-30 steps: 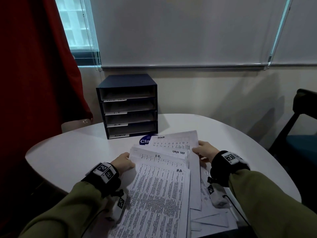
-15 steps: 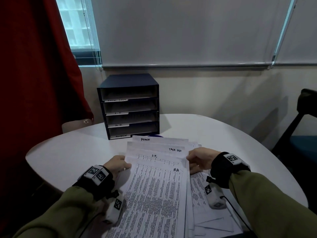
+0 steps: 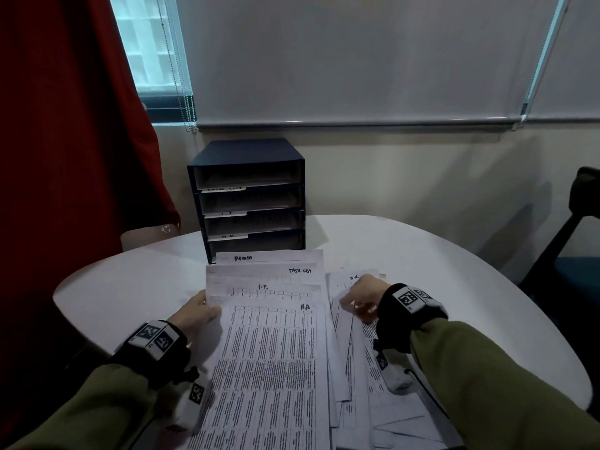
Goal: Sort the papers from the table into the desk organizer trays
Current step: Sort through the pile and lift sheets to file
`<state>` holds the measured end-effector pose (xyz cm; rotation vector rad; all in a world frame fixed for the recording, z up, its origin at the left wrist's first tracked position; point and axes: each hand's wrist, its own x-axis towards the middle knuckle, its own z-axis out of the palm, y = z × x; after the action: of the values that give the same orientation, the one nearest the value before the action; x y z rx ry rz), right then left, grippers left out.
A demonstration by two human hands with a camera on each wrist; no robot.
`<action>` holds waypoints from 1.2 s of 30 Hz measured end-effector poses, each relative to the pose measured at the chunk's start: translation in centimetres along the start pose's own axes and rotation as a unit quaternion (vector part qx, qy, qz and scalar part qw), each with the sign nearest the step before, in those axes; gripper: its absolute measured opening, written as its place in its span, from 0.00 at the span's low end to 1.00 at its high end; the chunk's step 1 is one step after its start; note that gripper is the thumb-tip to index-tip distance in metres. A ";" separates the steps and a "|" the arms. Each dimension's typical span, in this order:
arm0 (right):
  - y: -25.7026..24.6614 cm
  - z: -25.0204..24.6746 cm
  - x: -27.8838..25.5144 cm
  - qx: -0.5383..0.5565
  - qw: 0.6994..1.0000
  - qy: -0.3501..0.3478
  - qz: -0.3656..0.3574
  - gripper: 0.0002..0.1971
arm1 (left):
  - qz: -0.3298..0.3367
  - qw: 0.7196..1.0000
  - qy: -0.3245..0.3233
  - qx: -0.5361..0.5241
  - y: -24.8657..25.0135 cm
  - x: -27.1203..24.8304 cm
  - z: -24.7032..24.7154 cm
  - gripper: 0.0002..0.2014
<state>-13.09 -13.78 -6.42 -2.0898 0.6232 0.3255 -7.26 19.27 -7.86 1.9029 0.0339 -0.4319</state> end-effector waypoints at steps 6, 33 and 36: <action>-0.4 0.5 0.9 0.044 0.996 0.039 -0.061 0.12 | 0.003 1.000 -0.005 -0.013 0.3 -0.3 0.5 0.24; 3.6 -6.1 3.0 0.283 0.923 0.225 -0.129 0.14 | 0.169 0.879 0.085 0.437 3.7 1.0 7.9 0.17; 3.3 -6.3 2.4 0.290 0.914 0.242 -0.149 0.14 | 0.138 0.845 0.007 0.517 4.4 1.8 7.8 0.17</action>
<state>-12.89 -21.29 -6.28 -1.6378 0.5798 -0.5186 -6.74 10.25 -6.87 2.9141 -0.5679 -0.2355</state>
